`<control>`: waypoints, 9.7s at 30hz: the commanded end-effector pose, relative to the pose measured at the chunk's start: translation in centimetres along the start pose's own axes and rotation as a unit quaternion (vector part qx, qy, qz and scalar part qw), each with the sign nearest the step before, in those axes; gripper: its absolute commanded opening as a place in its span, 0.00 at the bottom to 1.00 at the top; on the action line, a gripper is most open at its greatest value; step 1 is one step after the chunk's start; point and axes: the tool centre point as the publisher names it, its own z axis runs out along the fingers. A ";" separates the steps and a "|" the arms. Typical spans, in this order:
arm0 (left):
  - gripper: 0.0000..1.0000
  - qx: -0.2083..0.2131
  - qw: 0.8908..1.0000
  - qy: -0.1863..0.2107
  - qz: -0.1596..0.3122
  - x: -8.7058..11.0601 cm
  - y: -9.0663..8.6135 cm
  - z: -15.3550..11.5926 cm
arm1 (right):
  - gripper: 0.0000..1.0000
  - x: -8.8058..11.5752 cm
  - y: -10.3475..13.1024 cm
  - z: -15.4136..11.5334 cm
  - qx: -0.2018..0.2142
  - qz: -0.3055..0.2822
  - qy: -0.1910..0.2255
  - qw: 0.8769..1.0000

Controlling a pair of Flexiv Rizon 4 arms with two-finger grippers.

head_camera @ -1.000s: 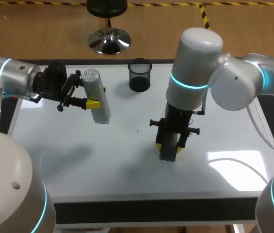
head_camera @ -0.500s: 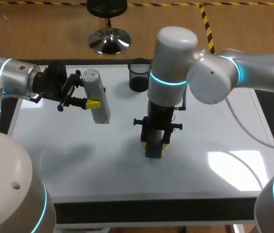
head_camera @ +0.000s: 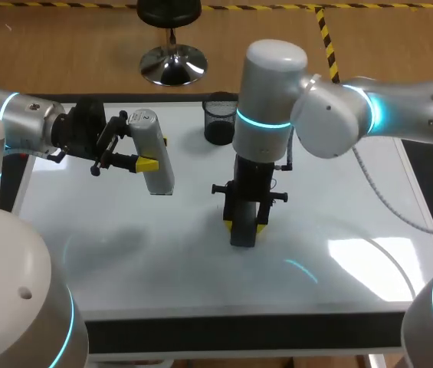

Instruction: Pick up the inspection probe, press it on each red-marked spot on the whiteboard one by one, put down the probe, pick up the eraser, and wipe off all the red marks.

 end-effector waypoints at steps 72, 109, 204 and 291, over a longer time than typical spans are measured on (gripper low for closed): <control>0.00 0.001 1.000 0.003 0.000 -0.2 -0.1 -0.1 | 0.00 -15.2 -2.1 -6.1 -0.114 0.075 -0.108 0.985; 0.00 0.001 1.000 0.003 0.000 -0.2 -0.1 -0.1 | 0.00 -21.4 -0.1 -9.1 -0.092 0.045 -0.071 0.992; 0.00 0.027 0.999 0.028 0.011 -10.8 1.5 18.8 | 0.00 -22.5 0.8 -9.9 -0.082 0.044 -0.077 0.993; 0.00 -0.026 0.999 0.001 -0.025 -12.7 8.9 19.8 | 0.00 -22.5 0.8 -9.9 -0.082 0.044 -0.077 0.993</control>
